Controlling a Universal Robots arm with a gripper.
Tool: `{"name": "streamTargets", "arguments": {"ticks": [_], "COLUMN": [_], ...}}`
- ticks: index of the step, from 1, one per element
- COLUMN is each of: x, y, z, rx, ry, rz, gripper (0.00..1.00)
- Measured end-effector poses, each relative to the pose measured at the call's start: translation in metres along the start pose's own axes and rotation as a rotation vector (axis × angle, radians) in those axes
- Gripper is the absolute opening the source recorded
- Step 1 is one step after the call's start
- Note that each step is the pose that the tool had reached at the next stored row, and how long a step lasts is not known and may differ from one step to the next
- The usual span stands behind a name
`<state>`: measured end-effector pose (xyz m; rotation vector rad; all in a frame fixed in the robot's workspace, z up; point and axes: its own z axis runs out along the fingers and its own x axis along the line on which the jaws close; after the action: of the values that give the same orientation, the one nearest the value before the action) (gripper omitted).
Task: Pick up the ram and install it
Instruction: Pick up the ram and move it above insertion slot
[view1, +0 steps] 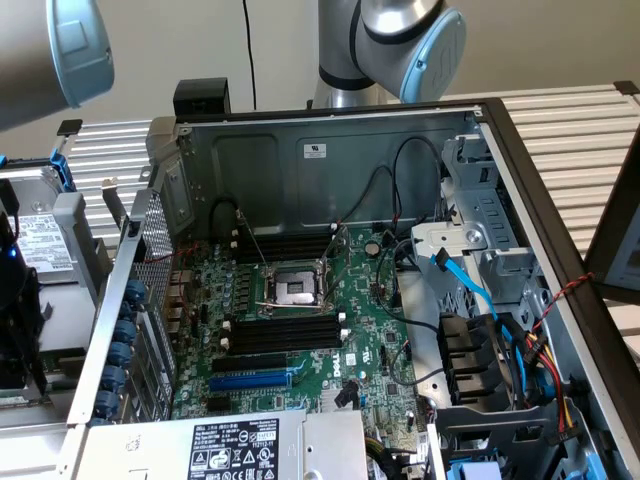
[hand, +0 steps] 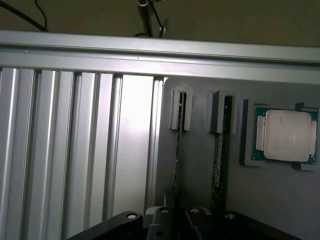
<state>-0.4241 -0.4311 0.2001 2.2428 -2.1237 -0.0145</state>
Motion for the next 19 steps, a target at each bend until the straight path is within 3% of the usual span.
{"name": "streamTargets", "arguments": {"ticks": [19], "x": [0.0000], "y": [0.0000], "z": [-0.0002], "rx": [0.0005], "ry": [0.0000], "rz": [0.000], "gripper": [0.13]}}
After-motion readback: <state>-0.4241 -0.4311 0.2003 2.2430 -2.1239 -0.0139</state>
